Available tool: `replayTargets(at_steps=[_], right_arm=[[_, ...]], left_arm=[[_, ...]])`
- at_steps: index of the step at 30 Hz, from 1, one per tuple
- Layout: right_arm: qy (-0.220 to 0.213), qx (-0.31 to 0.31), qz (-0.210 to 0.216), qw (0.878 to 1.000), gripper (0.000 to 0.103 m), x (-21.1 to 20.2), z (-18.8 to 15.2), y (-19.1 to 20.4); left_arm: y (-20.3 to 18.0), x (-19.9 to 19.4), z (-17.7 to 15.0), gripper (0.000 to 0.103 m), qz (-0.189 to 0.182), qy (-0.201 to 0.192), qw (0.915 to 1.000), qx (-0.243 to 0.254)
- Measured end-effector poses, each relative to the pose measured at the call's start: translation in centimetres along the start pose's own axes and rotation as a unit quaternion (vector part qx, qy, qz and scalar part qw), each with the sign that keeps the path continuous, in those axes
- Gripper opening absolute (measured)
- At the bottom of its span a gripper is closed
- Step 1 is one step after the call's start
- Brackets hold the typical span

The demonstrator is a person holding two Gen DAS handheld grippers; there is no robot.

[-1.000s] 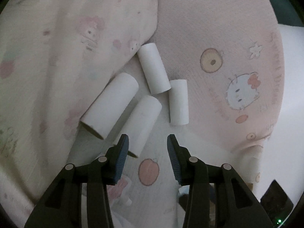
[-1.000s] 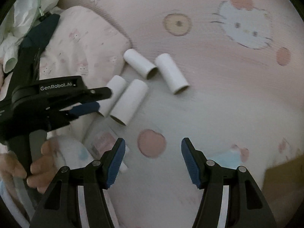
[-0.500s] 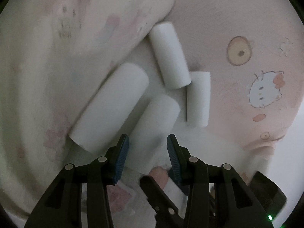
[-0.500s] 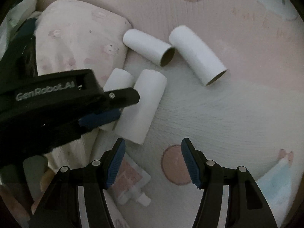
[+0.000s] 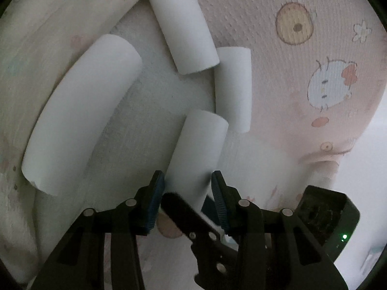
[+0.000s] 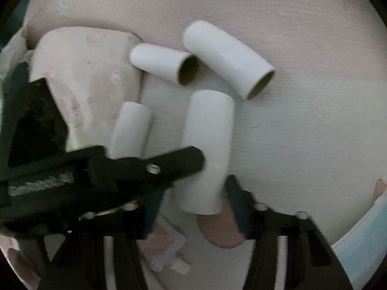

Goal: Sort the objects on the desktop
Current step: 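Grasp a white tube with the left gripper while the right gripper grasps another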

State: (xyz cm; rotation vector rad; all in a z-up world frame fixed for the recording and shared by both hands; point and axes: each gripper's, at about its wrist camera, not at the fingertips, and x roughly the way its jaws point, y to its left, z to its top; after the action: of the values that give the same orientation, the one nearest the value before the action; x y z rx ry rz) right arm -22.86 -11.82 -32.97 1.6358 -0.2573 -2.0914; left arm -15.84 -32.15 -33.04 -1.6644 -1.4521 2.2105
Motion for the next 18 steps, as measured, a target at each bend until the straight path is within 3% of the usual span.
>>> replayTargets(at_steps=[5,10,18], right_arm=[[0.018,-0.008,0.011,1.000,0.042,0.0,0.2,-0.2],[0.014,-0.037,-0.007,0.999,0.042,-1.4,-0.7,0.5],[-0.053,-0.097,-0.063,0.992,0.042,-9.5,-3.4,2.7]], left_arm=[[-0.1,0.7,0.4,0.044,-0.017,0.003,0.9998,-0.009],[-2.8,-0.6,-1.2,0.044,-0.003,-0.015,0.9978,0.064],[-8.5,-5.2,-5.6,0.044,-0.055,-0.056,0.9902,0.115]])
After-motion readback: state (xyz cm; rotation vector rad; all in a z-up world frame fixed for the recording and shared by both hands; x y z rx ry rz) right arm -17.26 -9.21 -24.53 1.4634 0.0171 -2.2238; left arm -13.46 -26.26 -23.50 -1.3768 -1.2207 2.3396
